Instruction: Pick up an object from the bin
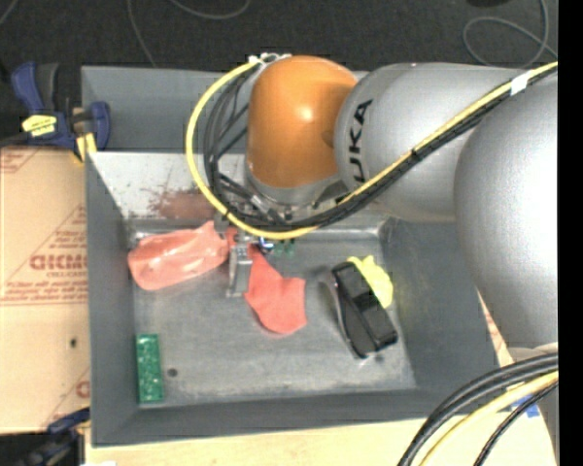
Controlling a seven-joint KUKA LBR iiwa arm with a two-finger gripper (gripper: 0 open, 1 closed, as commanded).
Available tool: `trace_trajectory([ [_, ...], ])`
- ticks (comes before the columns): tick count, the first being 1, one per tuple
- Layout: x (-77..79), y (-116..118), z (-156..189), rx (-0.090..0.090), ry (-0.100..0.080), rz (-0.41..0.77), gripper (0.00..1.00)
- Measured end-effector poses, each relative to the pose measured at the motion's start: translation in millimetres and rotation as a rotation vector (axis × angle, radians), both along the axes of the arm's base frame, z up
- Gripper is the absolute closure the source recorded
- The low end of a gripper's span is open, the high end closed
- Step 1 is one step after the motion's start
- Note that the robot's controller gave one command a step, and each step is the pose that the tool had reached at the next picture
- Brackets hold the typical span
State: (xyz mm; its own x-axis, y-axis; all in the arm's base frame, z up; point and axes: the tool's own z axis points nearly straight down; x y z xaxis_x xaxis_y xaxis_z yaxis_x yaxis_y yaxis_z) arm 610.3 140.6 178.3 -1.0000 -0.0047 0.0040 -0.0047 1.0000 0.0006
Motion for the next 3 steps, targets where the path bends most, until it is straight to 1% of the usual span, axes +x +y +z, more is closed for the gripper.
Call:
trace_trajectory([
  [1, 0.6, -1, 5, 0.001, -0.006, -0.002, 0.0],
  [2, 0.8, -5, -41, 0.003, -0.012, -0.049, 0.0],
  [3, 26.9, 19, -97, 0.009, -0.034, -0.066, 1.0],
])
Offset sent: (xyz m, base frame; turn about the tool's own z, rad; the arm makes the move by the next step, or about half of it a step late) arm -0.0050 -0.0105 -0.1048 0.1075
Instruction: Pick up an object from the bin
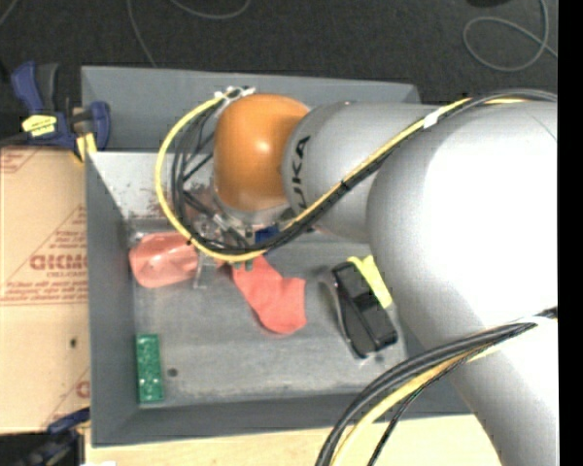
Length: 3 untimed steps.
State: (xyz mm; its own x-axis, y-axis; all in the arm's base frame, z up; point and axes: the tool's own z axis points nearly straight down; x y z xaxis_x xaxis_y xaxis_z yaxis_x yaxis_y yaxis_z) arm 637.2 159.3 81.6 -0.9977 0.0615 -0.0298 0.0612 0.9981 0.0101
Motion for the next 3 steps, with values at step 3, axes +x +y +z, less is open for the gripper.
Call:
trace_trajectory([
  [3, 6.3, 20, 56, -0.009, 0.005, 0.152, 1.0],
])
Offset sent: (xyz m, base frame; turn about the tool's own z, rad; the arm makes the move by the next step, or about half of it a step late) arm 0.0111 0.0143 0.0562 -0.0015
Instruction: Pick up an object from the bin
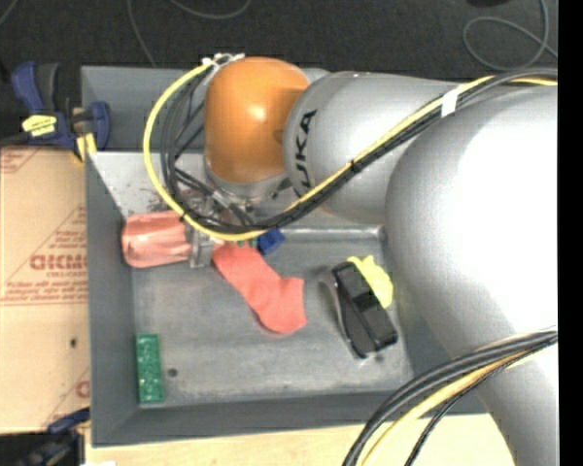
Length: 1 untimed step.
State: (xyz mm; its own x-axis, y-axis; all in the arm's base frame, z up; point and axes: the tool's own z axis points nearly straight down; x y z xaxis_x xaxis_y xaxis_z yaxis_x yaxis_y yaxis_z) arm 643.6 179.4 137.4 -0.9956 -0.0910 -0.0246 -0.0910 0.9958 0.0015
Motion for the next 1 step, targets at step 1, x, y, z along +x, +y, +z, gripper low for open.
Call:
trace_trajectory([
  [1, -7.1, -3.3, 53.1, -0.002, 0.015, -0.024, 1.0],
])
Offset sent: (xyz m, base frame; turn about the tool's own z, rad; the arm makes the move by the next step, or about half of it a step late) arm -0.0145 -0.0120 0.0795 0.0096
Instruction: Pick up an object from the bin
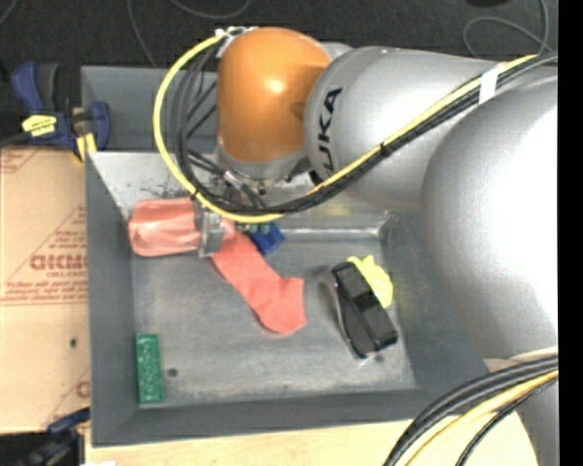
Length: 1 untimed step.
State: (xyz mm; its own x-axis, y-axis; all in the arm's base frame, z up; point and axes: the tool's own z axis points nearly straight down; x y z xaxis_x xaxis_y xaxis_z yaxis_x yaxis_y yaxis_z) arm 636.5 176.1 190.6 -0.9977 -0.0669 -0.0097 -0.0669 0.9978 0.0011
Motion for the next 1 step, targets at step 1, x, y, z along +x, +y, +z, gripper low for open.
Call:
trace_trajectory([
  [1, -2.9, -5.3, 26.2, 0.001, -0.012, -0.053, 1.0],
])
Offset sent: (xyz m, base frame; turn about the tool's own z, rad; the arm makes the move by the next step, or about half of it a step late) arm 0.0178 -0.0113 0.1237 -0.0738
